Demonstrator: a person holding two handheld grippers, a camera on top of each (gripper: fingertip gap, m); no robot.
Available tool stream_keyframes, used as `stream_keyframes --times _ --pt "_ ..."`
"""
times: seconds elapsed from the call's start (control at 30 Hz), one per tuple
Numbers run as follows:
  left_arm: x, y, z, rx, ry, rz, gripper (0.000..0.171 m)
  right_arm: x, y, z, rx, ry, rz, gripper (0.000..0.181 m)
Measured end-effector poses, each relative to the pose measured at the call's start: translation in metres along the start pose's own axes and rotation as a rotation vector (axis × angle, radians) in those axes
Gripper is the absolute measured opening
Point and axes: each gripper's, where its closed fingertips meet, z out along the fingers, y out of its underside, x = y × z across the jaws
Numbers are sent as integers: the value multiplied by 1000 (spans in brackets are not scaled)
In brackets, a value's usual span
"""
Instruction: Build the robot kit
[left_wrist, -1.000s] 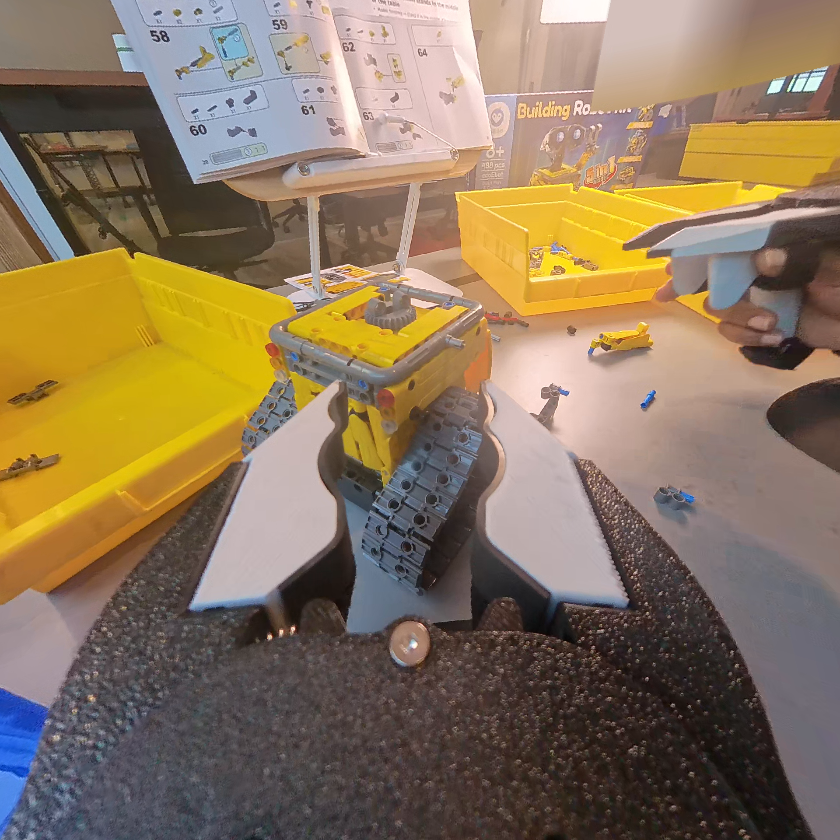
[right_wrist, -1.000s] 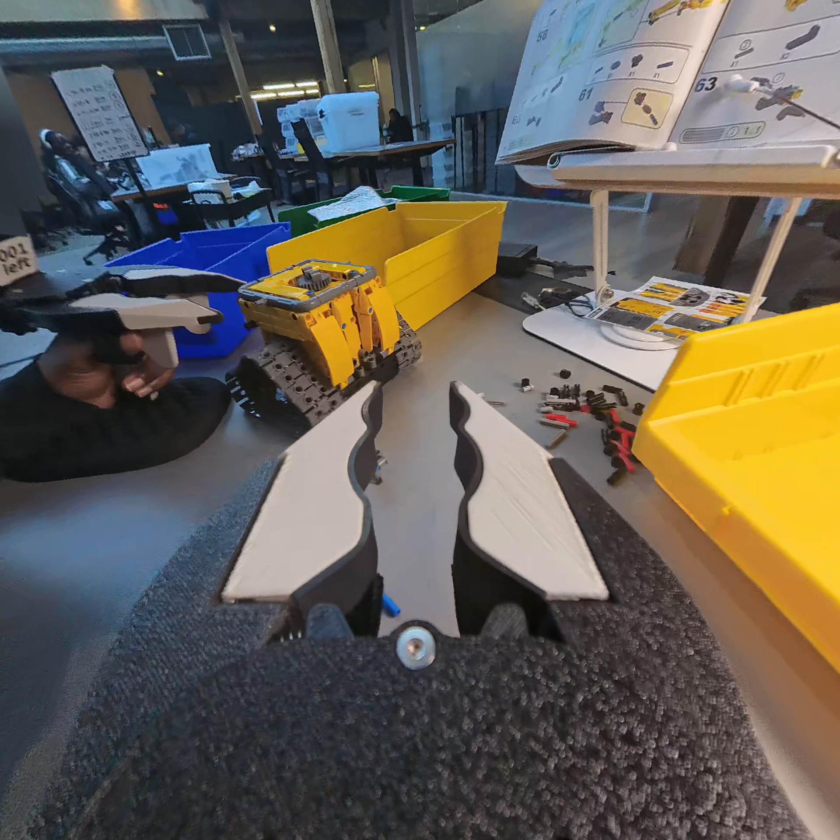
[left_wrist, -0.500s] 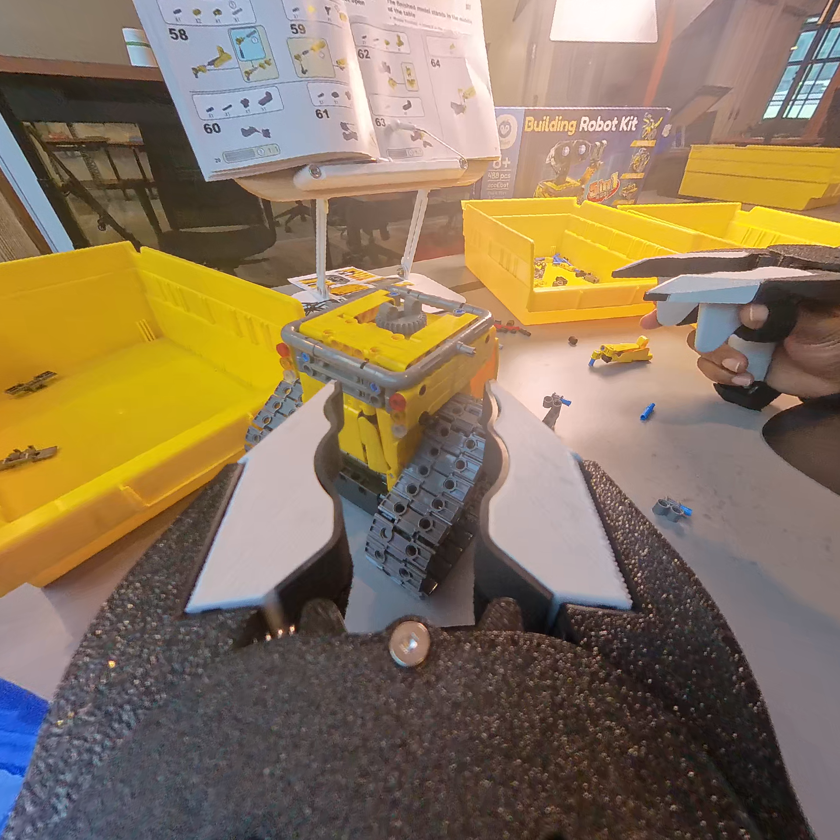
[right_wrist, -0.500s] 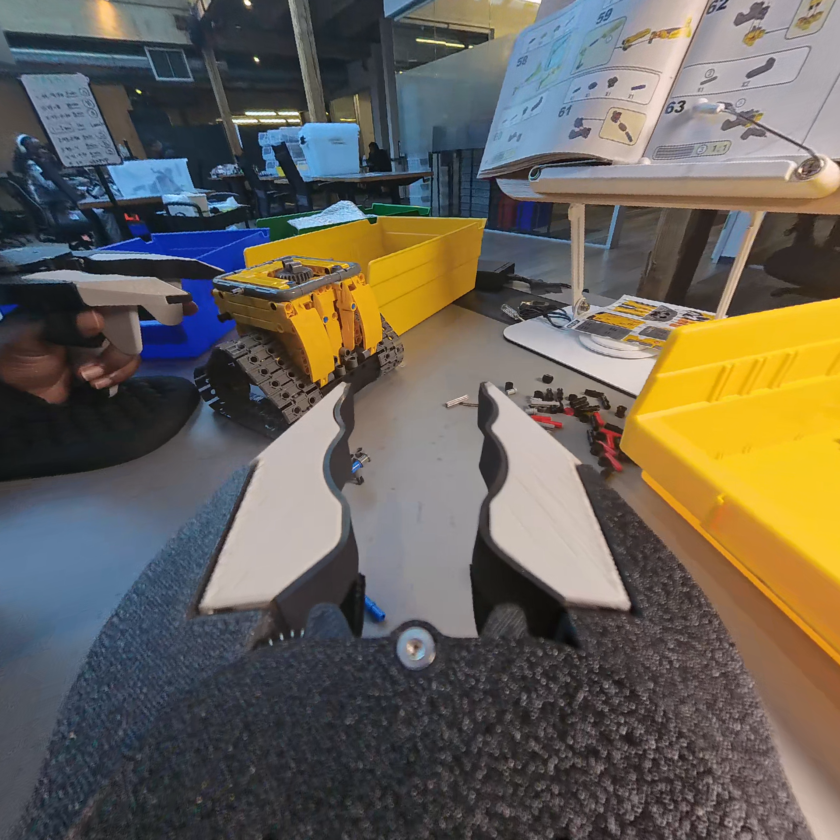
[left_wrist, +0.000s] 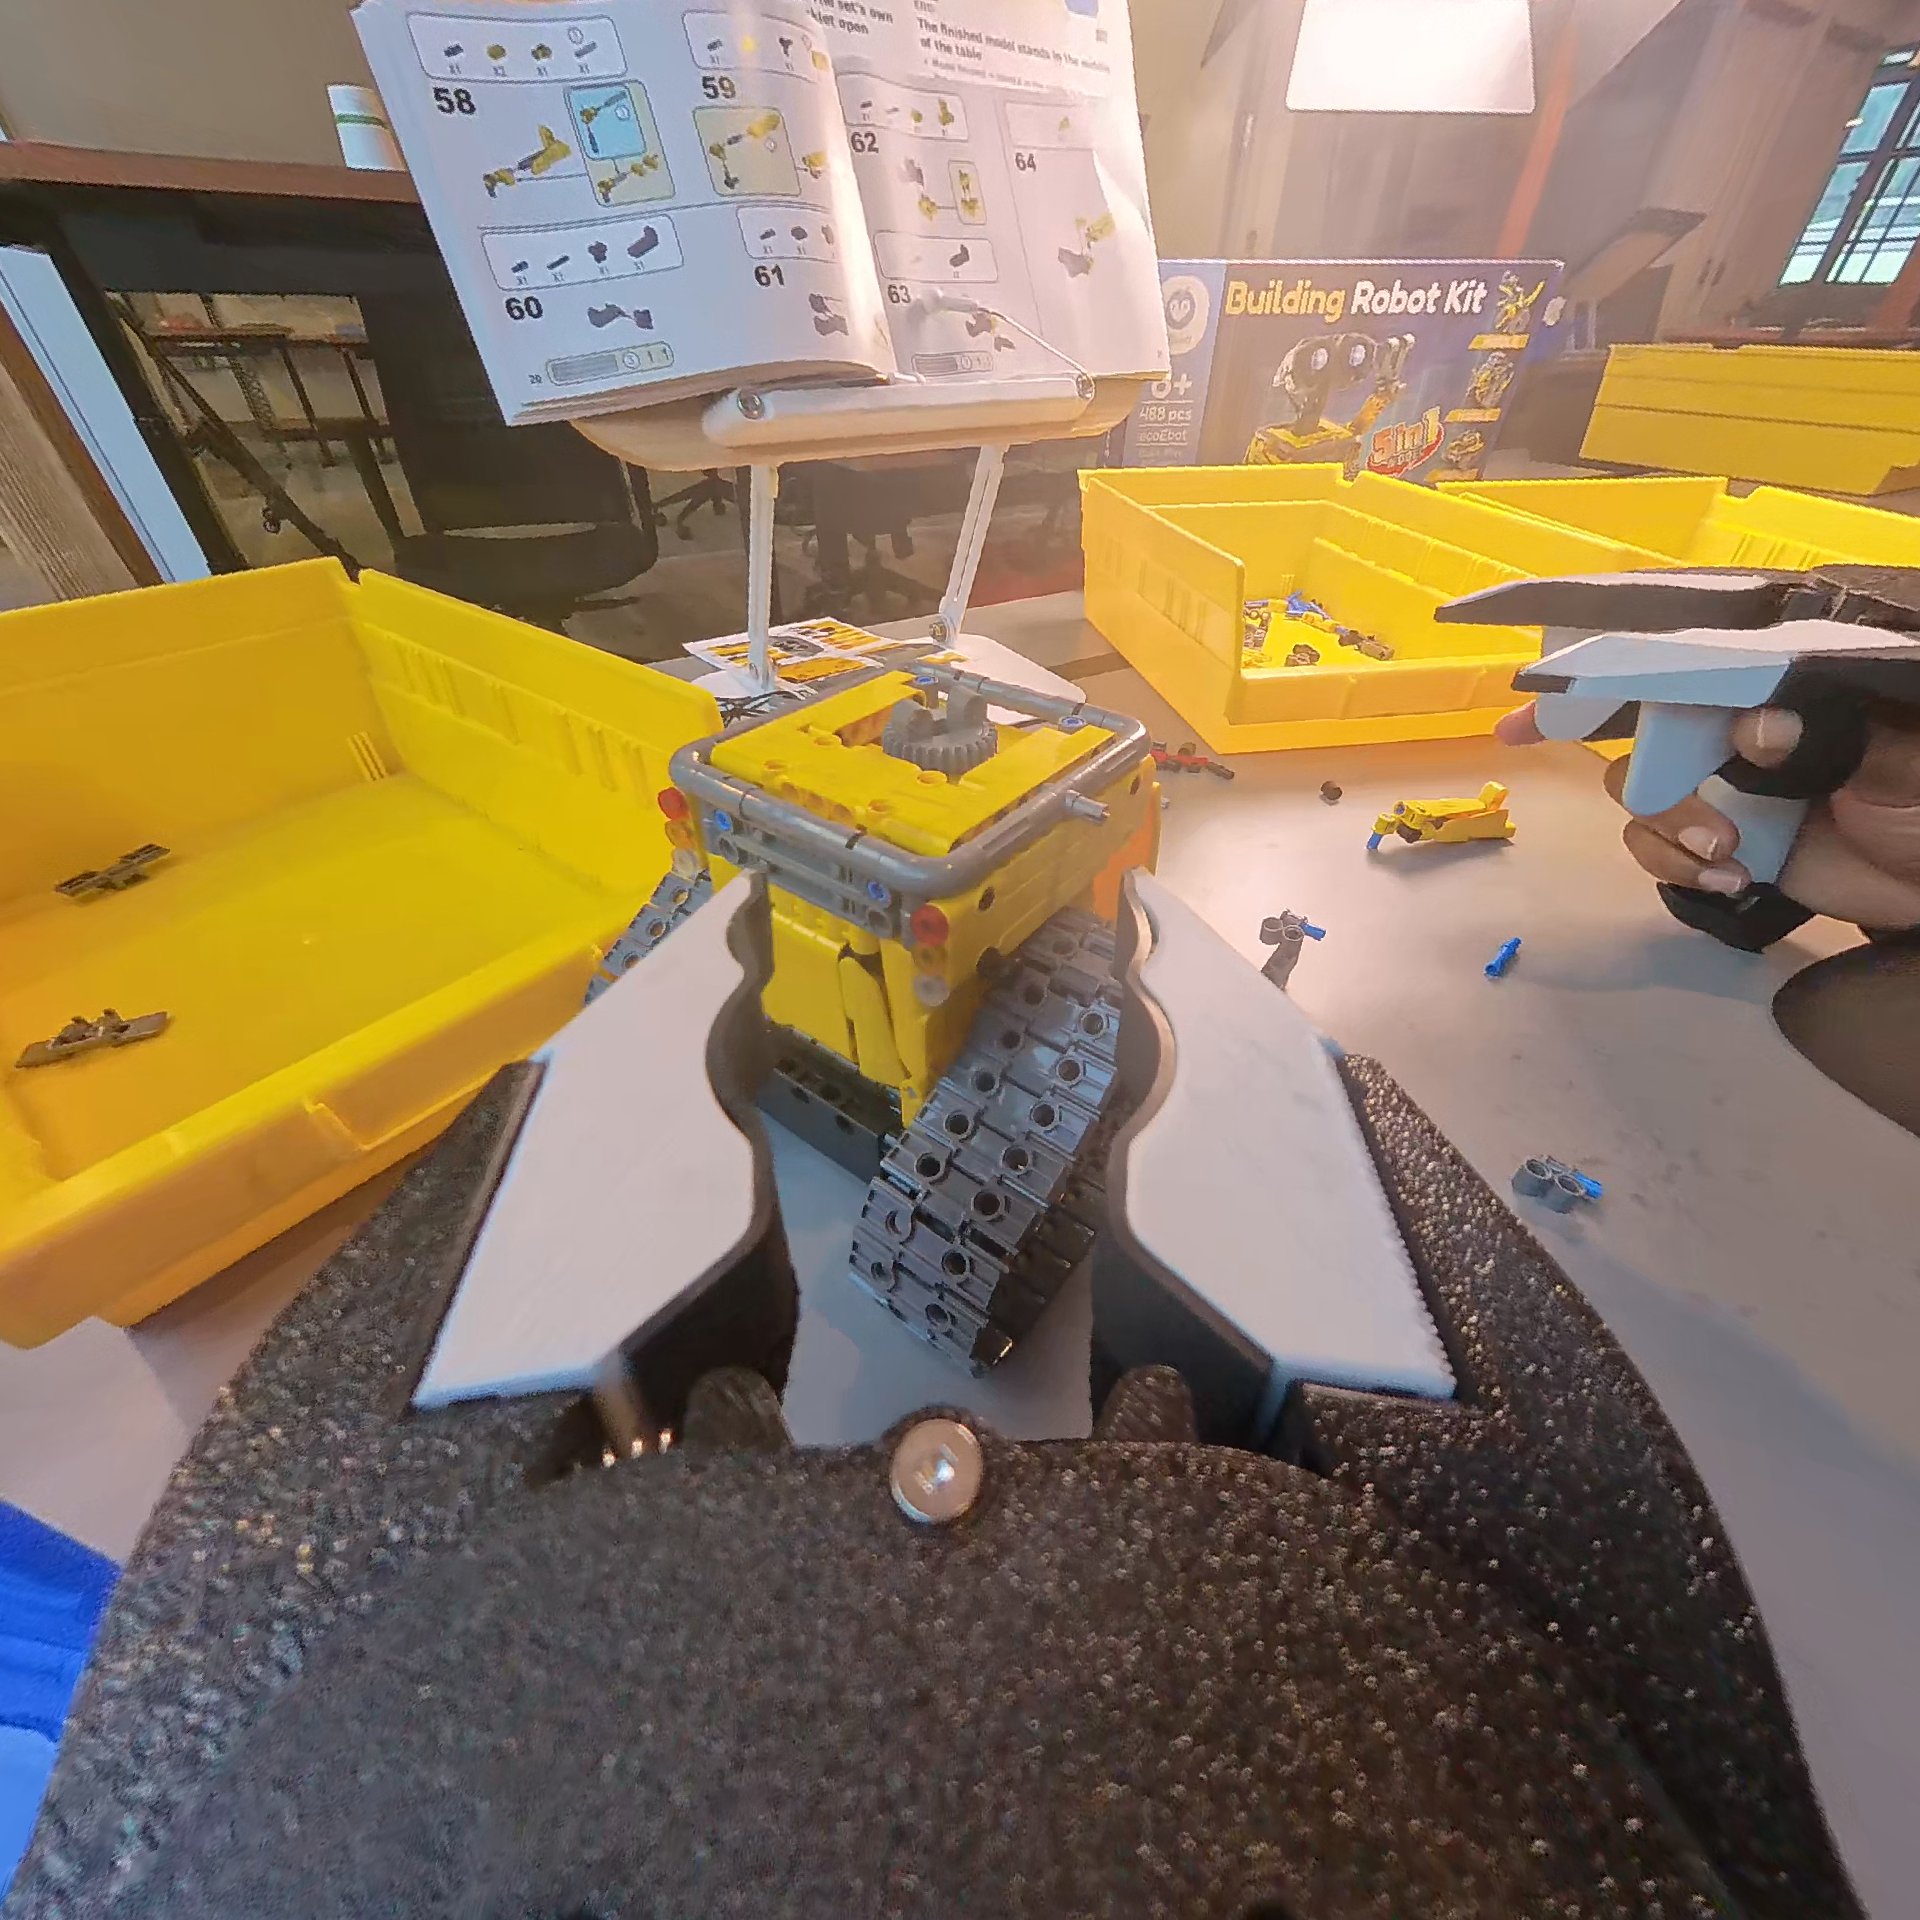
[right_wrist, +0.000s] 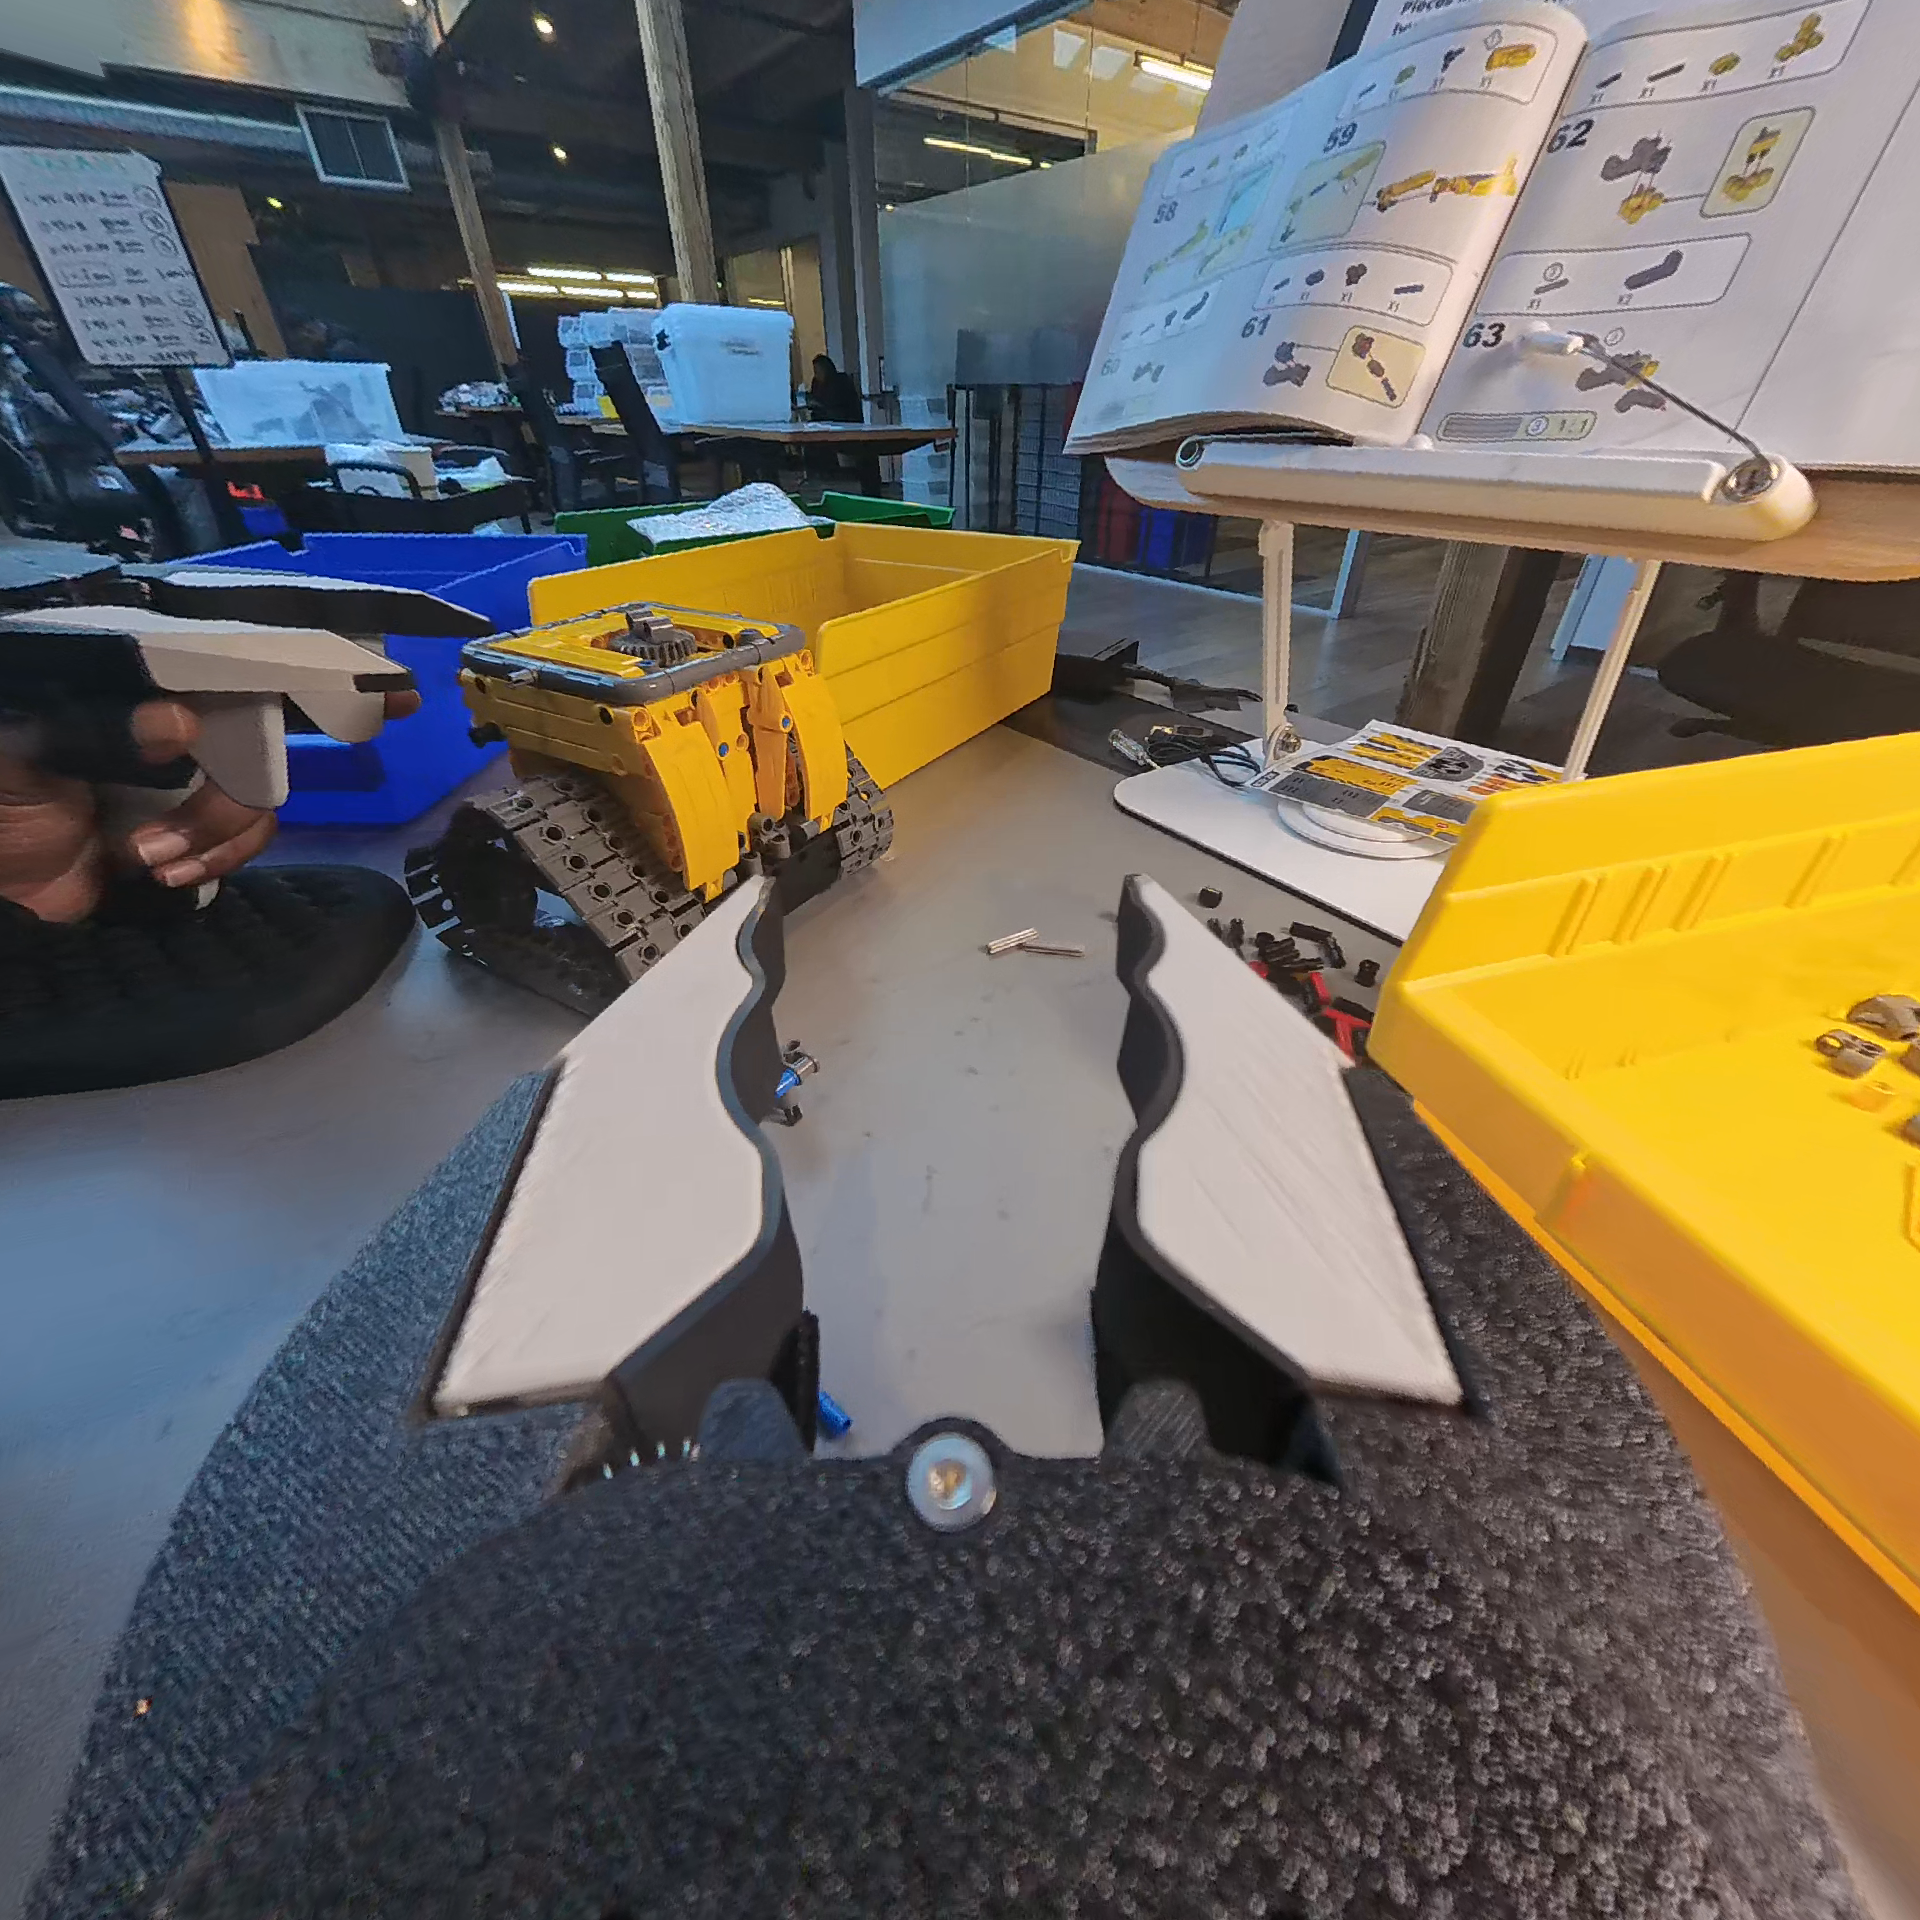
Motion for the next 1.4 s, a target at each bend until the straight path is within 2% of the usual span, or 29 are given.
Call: stream_keyframes --times 0.77,1.4 --pt "-4 -3 -2 17 -30 6 68 2 -6 -3 23 38 -39 76" --pt "-3 -1 0 10 -29 13 69 1 -3 -1 11 33 -33 75"
